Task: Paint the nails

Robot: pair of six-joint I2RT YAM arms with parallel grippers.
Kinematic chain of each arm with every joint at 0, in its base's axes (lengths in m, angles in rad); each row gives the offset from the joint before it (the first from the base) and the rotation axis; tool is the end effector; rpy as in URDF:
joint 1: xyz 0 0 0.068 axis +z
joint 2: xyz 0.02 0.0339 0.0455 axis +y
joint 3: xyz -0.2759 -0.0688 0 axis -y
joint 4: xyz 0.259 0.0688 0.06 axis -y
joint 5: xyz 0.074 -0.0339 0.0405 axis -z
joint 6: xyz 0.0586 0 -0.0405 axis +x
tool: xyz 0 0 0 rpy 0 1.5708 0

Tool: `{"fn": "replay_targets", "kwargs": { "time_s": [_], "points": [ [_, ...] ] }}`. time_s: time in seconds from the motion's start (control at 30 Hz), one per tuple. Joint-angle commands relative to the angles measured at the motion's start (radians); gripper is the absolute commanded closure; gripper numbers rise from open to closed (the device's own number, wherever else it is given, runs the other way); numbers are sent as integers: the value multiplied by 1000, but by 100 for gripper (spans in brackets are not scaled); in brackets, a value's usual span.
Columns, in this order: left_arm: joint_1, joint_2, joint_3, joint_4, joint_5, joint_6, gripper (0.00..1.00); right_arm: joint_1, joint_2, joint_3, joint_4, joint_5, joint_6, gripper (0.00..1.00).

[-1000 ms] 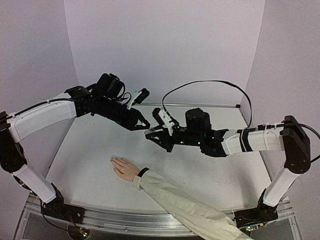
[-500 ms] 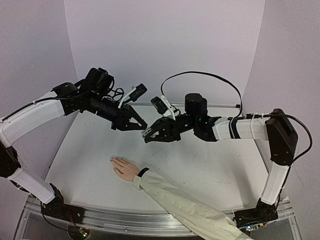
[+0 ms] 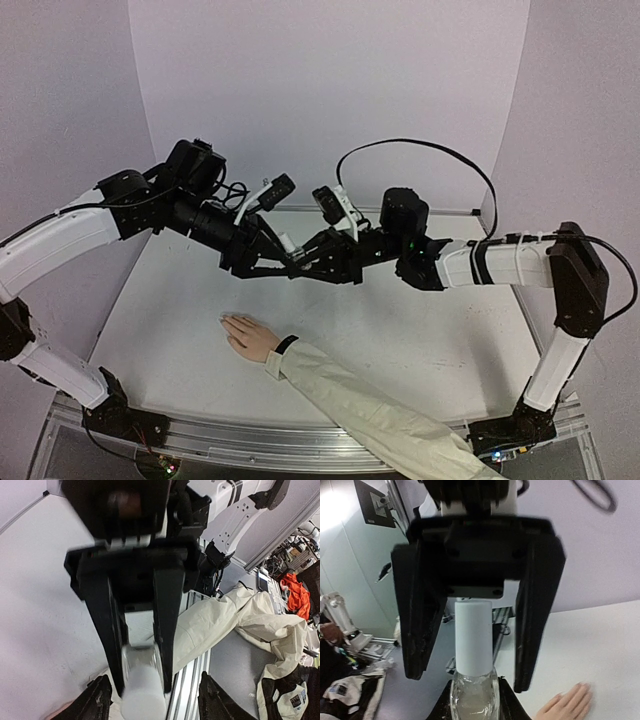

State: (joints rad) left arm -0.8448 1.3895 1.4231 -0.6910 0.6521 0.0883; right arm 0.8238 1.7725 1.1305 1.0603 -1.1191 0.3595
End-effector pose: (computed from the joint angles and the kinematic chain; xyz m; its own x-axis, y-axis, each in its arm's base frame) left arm 0.1875 -0.2648 0.3799 -0.3236 0.4700 -0.8212 0.9455 0.1275 -0.2996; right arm 0.2396 0.3364 0.3172 -0.0508 0.1711 -0.9839 -0.9198 -0.3919 -0.0206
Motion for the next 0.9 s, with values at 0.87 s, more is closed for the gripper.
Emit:
{"fn": "replay_targets", "kwargs": {
  "time_s": [0.87],
  "points": [
    [38, -245, -201, 556, -419, -511, 25, 283, -124, 52, -91, 1334, -461, 100]
  ]
}}
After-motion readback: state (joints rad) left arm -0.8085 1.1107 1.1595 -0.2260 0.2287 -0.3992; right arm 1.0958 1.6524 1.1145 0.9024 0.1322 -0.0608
